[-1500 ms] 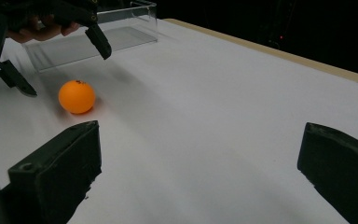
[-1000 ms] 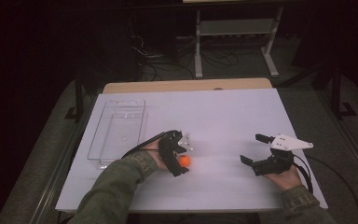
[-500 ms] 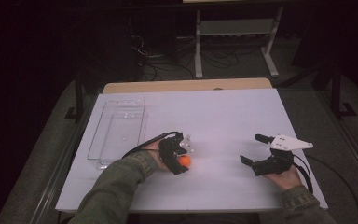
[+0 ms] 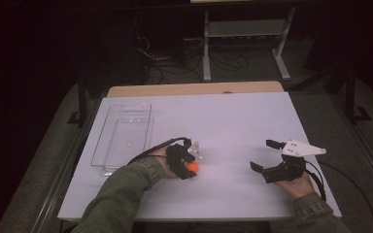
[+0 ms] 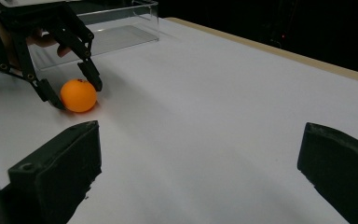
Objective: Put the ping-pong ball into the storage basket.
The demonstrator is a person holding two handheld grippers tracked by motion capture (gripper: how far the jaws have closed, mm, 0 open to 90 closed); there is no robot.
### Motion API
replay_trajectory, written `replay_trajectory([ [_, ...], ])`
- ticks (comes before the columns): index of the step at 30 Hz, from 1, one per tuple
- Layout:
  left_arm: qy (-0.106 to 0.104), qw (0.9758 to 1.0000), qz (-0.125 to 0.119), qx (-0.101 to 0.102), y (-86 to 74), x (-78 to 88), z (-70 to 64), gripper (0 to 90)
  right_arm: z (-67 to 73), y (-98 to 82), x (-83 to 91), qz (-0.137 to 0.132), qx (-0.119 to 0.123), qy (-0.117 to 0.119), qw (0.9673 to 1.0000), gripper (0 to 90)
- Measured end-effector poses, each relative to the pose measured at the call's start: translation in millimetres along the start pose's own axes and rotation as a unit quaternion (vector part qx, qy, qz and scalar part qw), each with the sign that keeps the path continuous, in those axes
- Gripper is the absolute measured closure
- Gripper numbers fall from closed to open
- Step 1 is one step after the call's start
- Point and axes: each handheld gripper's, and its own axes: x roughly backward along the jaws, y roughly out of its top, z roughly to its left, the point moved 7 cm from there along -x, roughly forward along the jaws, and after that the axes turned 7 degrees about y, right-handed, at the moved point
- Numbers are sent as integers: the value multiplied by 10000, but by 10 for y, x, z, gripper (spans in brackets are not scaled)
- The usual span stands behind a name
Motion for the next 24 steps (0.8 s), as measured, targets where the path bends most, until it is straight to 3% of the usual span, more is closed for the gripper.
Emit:
replay_trajectory([
  [24,-50,9999,-26,-123,0,72,-27,502,1,-4,4,13,-8,8,10000,0],
])
